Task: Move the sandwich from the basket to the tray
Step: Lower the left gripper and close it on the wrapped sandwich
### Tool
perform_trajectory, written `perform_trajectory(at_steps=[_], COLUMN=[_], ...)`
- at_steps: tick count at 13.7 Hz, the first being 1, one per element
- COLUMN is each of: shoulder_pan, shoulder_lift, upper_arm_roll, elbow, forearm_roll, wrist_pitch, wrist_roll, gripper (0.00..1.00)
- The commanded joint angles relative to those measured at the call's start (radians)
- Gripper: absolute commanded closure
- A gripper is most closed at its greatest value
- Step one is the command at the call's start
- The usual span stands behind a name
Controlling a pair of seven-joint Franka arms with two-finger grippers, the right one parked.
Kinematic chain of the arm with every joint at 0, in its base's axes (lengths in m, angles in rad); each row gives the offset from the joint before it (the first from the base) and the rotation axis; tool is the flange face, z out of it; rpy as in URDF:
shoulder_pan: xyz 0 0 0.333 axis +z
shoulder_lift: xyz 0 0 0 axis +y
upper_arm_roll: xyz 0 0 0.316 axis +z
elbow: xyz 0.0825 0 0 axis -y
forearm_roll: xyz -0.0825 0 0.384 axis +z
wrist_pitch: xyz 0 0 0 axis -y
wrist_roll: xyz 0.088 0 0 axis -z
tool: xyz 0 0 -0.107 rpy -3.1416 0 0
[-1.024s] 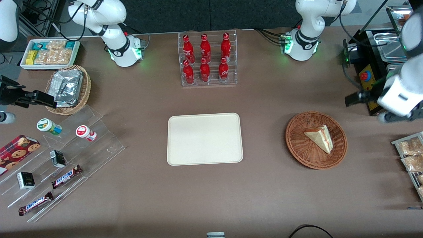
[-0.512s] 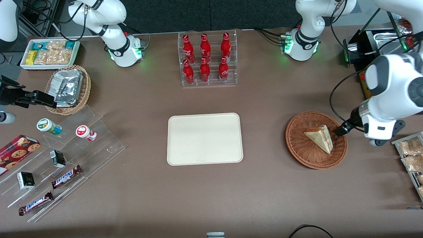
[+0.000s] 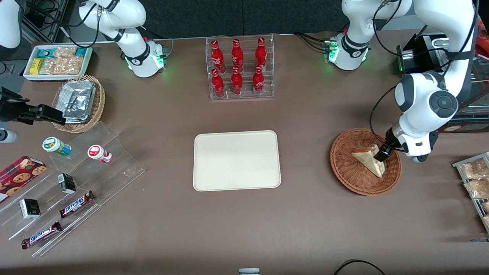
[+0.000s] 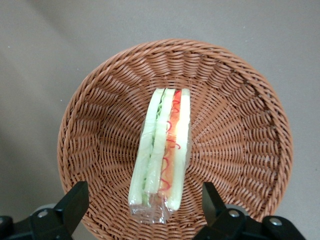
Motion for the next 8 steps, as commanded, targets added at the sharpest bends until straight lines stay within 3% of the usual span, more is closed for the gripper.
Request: perform_trajectory(at_steps=[1, 8], shoulder_pan=[-0.005, -0.013], shoulder_lift=[-0.03, 0.065], upper_arm_roll=[0.001, 0.0], elbow=[-0.088, -0.099], forearm_roll=[0.001, -0.006], wrist_pitch=[0.091, 0.229], wrist_roll=[-0.024, -0.027], gripper=[0.0, 0.01])
